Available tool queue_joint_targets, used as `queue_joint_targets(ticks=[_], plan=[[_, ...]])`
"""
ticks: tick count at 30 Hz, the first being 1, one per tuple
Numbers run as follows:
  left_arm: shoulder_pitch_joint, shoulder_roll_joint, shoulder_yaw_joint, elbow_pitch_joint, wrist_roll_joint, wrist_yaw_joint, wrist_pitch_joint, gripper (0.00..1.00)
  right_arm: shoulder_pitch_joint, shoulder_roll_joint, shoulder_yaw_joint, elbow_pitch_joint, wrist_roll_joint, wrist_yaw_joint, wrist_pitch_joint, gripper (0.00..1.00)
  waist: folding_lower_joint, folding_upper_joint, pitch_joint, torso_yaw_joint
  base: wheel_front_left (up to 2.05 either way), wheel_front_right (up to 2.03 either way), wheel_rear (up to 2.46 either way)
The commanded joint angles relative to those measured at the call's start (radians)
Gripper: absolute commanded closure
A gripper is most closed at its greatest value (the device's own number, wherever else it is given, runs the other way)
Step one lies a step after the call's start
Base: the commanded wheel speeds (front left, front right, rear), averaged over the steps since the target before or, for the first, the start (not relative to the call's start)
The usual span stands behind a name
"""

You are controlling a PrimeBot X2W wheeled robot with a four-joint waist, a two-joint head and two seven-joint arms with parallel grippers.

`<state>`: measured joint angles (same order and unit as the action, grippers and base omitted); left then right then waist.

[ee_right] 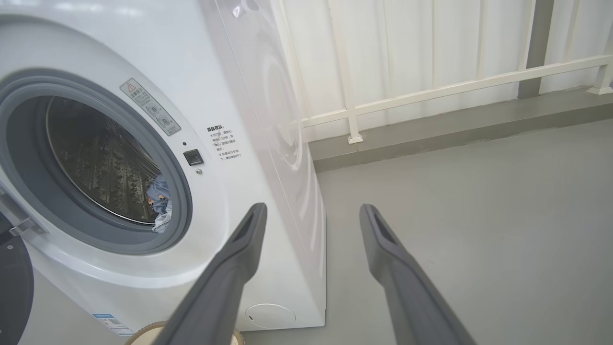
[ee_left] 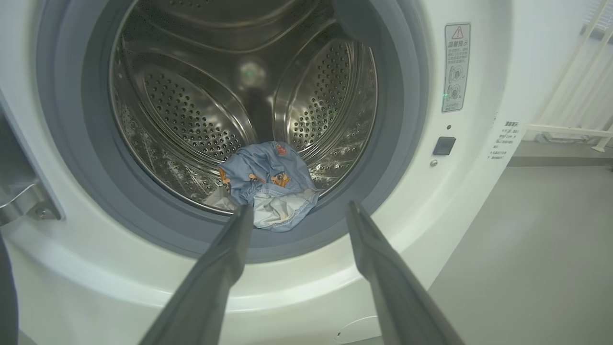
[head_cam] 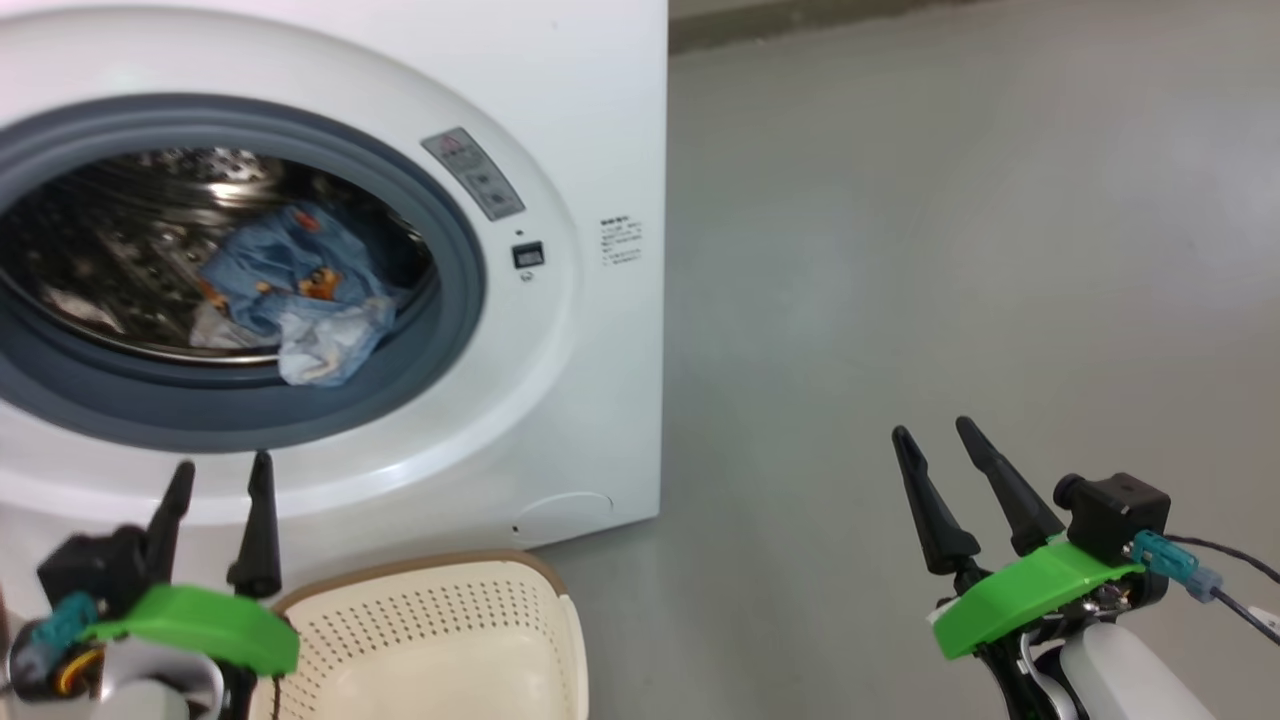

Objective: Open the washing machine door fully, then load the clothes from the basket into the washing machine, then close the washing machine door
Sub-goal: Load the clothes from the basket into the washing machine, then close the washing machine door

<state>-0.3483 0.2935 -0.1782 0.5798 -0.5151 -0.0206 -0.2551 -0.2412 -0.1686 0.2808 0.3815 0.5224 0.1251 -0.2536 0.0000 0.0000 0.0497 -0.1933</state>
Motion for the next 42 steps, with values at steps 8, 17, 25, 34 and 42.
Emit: queue_joint_targets(ticks=[8,17,25,34,42], plan=[[0.138,0.015,0.05,-0.172,0.01,0.057,-0.007,0.0,0.03,-0.04,0.018,-0.031,0.025,0.006,-0.008,0.0,0.0,0.0,-0.074,0.058,0.0,0.0,0.0],[0.26,0.011,0.061,-0.332,-0.002,0.112,0.018,0.0,0.051,-0.059,0.018,-0.036,0.032,0.006,-0.008,0.0,0.0,0.0,-0.09,0.075,0.0,0.0,0.0],[0.301,0.008,0.072,-0.394,-0.03,0.12,0.032,0.0,0.05,-0.06,0.016,-0.038,0.036,0.006,-0.007,0.0,0.0,0.0,-0.091,0.08,0.0,0.0,0.0],[0.305,0.014,0.074,-0.405,-0.038,0.11,0.025,0.0,0.043,-0.054,0.016,-0.037,0.036,0.006,-0.004,0.0,0.0,0.0,-0.087,0.083,0.0,0.0,0.0],[0.303,0.015,0.074,-0.406,-0.044,0.103,0.019,0.0,0.037,-0.053,0.023,-0.036,0.037,0.006,-0.004,0.0,0.0,0.0,-0.085,0.086,0.0,0.0,0.0]])
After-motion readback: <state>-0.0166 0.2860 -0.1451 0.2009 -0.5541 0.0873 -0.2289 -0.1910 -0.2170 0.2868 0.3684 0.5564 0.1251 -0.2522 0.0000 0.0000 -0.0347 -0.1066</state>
